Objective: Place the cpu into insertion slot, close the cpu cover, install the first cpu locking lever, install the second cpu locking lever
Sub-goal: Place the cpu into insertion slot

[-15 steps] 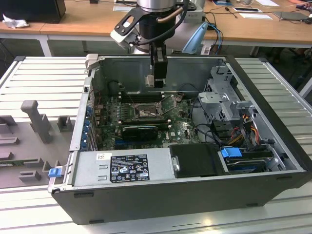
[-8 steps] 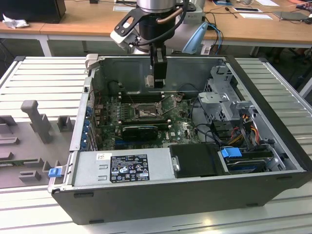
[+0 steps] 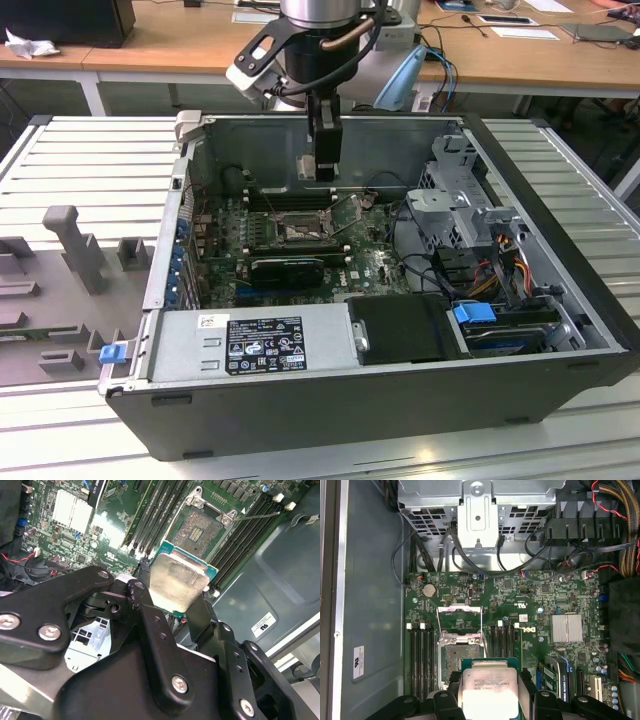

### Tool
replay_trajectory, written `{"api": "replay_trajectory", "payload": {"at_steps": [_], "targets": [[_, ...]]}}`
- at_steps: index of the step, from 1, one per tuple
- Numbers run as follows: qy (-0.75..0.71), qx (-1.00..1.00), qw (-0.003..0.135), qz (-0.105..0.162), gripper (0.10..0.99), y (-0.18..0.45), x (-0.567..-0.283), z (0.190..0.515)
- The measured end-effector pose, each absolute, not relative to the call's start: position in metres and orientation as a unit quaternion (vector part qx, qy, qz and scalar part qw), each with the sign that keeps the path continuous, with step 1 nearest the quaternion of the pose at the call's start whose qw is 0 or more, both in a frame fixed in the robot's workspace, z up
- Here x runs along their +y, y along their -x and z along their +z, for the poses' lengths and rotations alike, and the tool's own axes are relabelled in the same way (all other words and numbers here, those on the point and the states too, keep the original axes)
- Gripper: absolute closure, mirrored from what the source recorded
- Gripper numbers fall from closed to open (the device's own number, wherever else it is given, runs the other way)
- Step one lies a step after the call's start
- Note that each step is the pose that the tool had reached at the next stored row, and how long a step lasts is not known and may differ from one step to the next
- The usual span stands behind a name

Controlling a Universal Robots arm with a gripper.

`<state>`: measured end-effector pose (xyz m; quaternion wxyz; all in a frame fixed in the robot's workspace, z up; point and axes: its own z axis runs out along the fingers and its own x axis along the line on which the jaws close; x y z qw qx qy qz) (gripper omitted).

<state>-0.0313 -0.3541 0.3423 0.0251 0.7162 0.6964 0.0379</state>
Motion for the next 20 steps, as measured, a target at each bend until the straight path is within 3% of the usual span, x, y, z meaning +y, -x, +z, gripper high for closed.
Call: {"api": "replay_trajectory", "payload": {"at_steps": [20], "targets": [[-0.719,0.693,0.025,0.038,0.557,0.0317,-0.3541,0.3381]]}}
